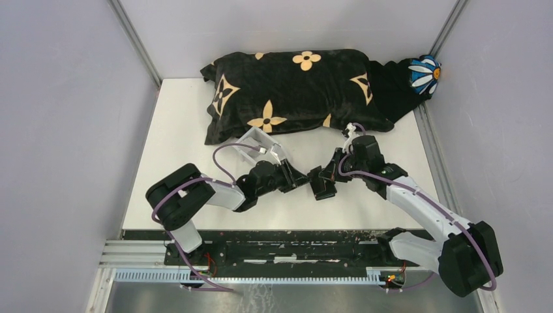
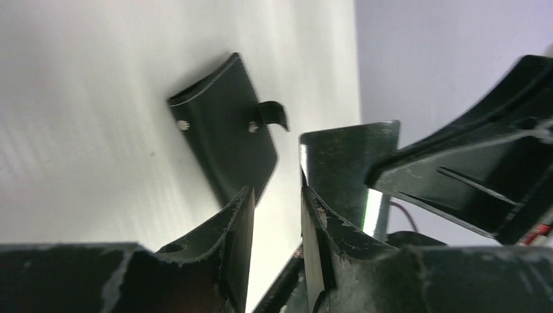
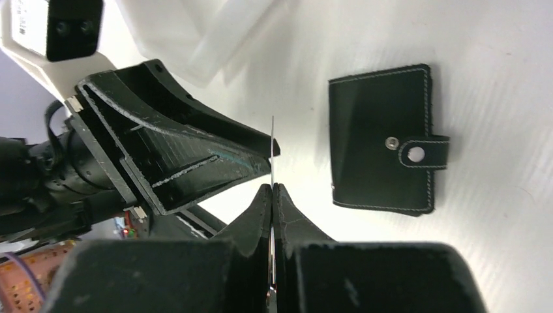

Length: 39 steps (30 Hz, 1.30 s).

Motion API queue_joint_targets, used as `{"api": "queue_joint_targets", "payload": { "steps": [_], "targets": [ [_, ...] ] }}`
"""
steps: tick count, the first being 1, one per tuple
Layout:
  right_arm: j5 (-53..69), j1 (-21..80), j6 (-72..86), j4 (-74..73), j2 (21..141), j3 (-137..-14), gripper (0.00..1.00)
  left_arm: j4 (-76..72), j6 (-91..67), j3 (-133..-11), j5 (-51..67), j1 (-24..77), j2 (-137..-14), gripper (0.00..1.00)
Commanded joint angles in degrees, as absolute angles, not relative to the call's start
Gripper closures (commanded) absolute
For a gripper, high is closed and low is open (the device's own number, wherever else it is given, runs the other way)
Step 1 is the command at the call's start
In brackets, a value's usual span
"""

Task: Put the credit cards into the card holder
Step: Pick up the credit card from the storage box, then open the card holder at the center of the board.

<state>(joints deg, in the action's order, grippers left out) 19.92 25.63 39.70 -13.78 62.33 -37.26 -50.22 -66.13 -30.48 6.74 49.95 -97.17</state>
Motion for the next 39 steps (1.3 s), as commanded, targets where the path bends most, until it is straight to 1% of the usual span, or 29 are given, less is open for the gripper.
{"api": "queue_joint_targets", "payload": {
  "steps": [1,12,23,31,39],
  "targets": [
    [15.2,26.0,34.1,-22.0,63.7,-41.5,0.99,-38.3,-57.6,-33.7,0.7,51.2,-95.2,0.62],
    [6.7,27.4,29.6,-26.6,69.6,-46.6,0.99,-33.1,-54.4,-37.2,-0.2,51.8,-97.1,0.66],
    [0.1,27.6,25.5,-28.7,78.0,-51.5,0.99,-28.2,-52.0,-41.4,-0.2,52.0,-99.5,0.69],
    [-4.8,27.5,23.1,-31.5,80.4,-54.9,0.99,-25.5,-50.8,-44.4,-0.2,52.0,-101.2,0.69],
    [-6.8,27.3,22.5,-31.5,81.8,-55.2,0.99,-23.7,-50.0,-45.7,-0.2,51.9,-102.3,0.69]
  ]
}}
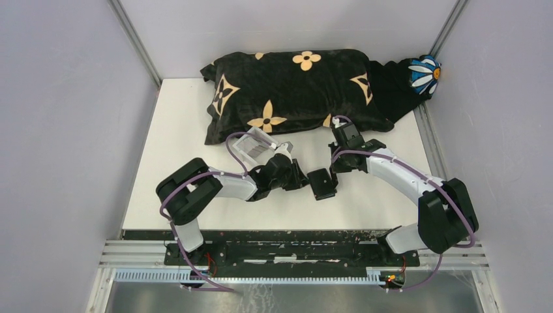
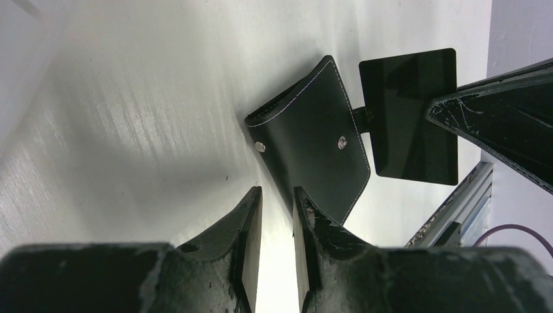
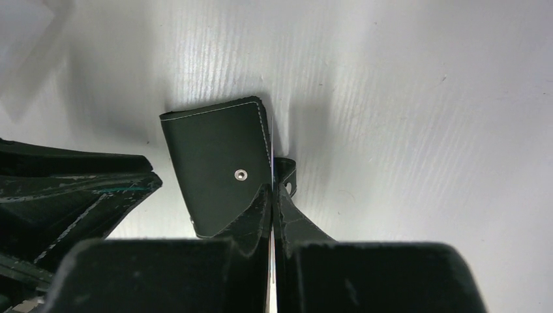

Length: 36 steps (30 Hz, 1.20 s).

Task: Put the credit cards into the card holder
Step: Open the card holder at the center of the board.

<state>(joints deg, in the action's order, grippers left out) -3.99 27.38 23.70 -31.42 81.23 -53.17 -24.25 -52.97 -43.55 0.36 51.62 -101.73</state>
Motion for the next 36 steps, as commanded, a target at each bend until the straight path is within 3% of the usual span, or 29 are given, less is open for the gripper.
{"api": "queue_joint_targets", "payload": {
  "steps": [1,36],
  "targets": [
    [-7.0,27.2,22.5,-31.6,81.8,-55.2,0.99,-23.5,-50.0,-45.7,-0.3,51.9,-102.4,0.70],
    [3.5,21.8,26.1,-22.8,82.0,-48.1,0.99,-22.2,-50.2,-45.3,-0.4,51.8,-103.7,0.72]
  ]
}}
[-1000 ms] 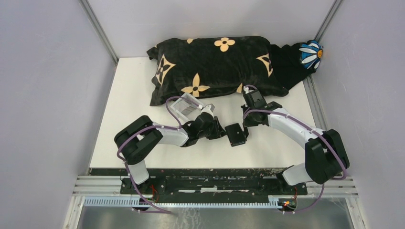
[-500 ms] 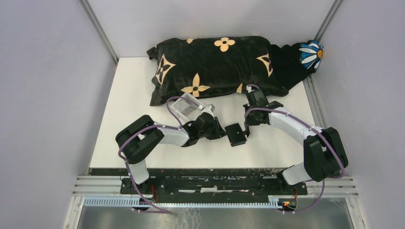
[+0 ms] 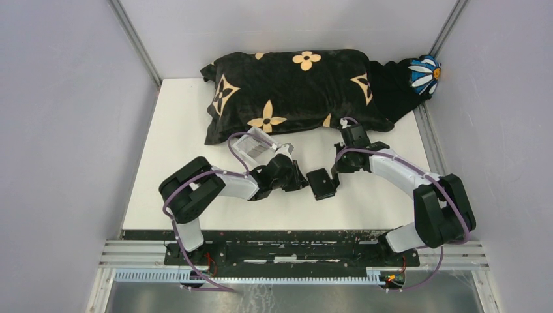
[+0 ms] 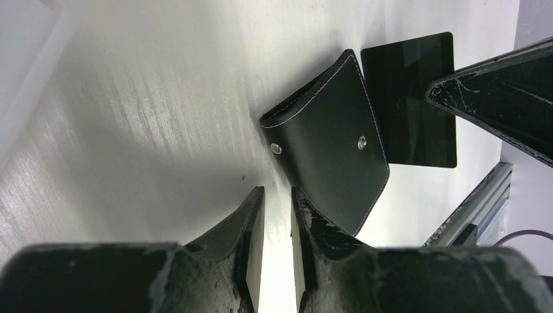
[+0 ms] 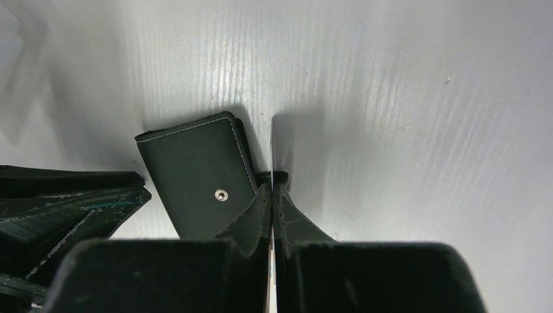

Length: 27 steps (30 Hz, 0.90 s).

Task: Put the credit cards into the card holder
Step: Open the card holder at the center of the board.

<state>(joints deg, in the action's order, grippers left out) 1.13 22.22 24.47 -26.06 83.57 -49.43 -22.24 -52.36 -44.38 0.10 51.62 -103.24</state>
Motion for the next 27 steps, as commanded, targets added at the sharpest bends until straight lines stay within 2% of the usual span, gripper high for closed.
{"api": "queue_joint_targets", "payload": {
  "steps": [1,14,27],
  "targets": [
    [3.7,21.8,26.4,-22.6,81.5,-47.8,0.99,-22.2,-50.2,-45.1,-0.4,51.8,-103.7,0.72],
    [7.1,21.7,29.2,-20.9,74.6,-45.7,0.99,-22.4,-51.0,-43.2,-0.4,51.9,-103.6,0.75],
    [11.1,21.7,32.8,-16.1,73.8,-42.3,0.99,-21.8,-51.4,-41.4,-0.8,51.8,-102.3,0.76]
  ]
}}
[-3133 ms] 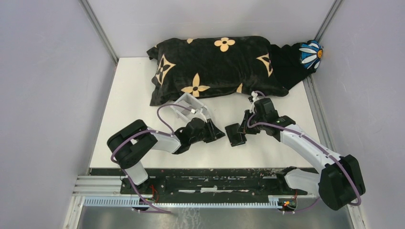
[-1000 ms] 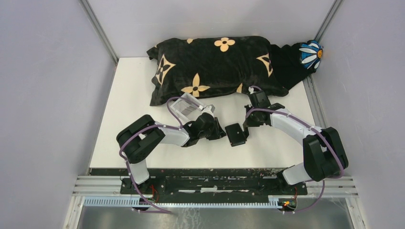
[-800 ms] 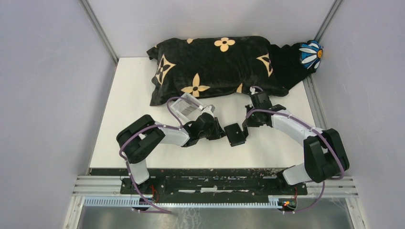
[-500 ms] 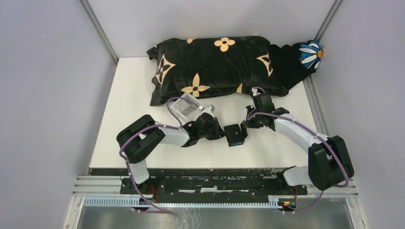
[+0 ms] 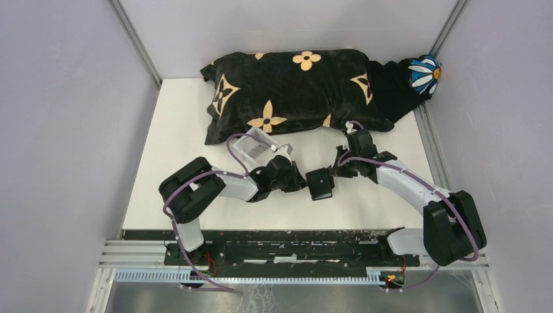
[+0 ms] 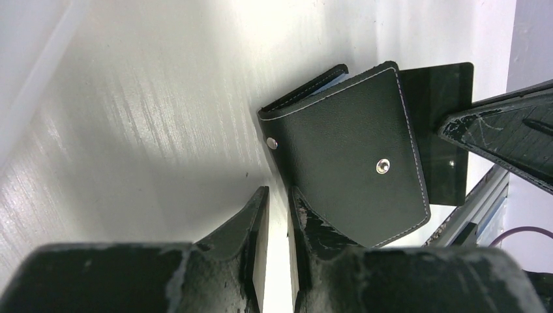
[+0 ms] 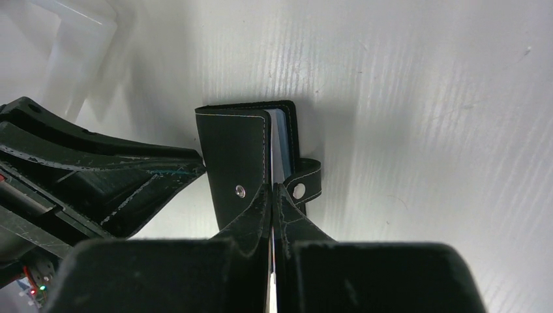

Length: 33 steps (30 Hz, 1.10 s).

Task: Put the credit cards into the card holder
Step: Open the card holder at the center of the board.

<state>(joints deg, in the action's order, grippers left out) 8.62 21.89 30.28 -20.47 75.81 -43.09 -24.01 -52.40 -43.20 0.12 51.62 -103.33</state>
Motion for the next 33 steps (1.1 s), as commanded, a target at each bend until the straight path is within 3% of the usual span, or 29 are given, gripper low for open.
{"api": "queue_joint_targets", "payload": {
  "steps": [1,11,33],
  "targets": [
    [11.5,21.7,33.1,-15.8,73.4,-42.2,0.99,-21.5,-51.3,-41.3,-1.0,51.8,-102.1,0.76],
    [13.5,23.6,35.3,-13.5,71.9,-42.8,0.99,-19.2,-51.2,-39.3,-2.0,51.8,-99.2,0.81],
    [2.4,39.8,35.2,-12.2,82.3,-48.1,0.99,-5.9,-51.4,-36.8,-15.5,52.1,-76.4,0.85]
  ]
}}
